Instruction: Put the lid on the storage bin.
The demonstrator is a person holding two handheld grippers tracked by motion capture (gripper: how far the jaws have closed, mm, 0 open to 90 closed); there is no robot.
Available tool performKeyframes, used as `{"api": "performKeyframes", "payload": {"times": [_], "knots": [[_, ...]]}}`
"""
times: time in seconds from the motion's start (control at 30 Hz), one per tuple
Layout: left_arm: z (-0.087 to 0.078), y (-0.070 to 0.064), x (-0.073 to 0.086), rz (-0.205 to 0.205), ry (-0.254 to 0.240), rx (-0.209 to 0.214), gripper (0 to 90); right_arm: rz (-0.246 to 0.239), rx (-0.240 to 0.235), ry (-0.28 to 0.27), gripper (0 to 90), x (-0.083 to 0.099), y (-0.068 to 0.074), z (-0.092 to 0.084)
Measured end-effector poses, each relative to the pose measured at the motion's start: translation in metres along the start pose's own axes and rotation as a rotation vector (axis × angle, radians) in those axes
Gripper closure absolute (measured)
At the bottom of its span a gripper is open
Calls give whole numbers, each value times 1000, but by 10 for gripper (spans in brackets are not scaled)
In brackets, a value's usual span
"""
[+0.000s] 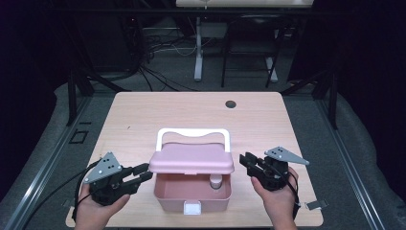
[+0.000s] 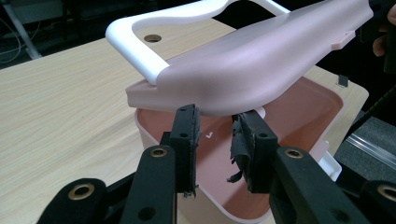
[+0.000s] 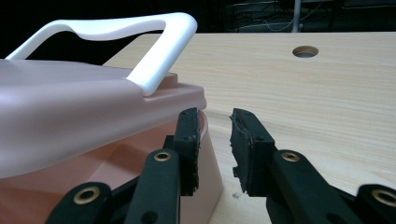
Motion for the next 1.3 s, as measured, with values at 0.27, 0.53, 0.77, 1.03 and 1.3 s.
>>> {"api": "performKeyframes", "payload": {"times": [0.27, 0.53, 0.77, 1.03, 1.3], "knots": [[-3, -3, 5, 1, -8, -2, 700, -19, 25, 12, 714, 6, -3, 2], [-2, -5, 12, 5, 1, 5, 700, -6, 28, 13, 707, 10, -6, 3], [-2, -6, 18, 4, 10, 9, 700, -10, 46, 21, 697, 16, -12, 5], [0, -9, 25, 1, 11, 6, 702, -10, 75, 43, 682, 24, -20, 8], [2, -11, 32, -3, 16, 6, 701, -32, 102, 44, 644, 30, -28, 12]]}}
Point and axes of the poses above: each handheld gripper's, and its own axes: z roughly forward along the jaws, x roughly out of its underside, y roughly to its left, the point moved 2 cm from there along z, roughly forward along the jaws, and after that the axes turned 1 degree about -y, right-handed, at the moved point
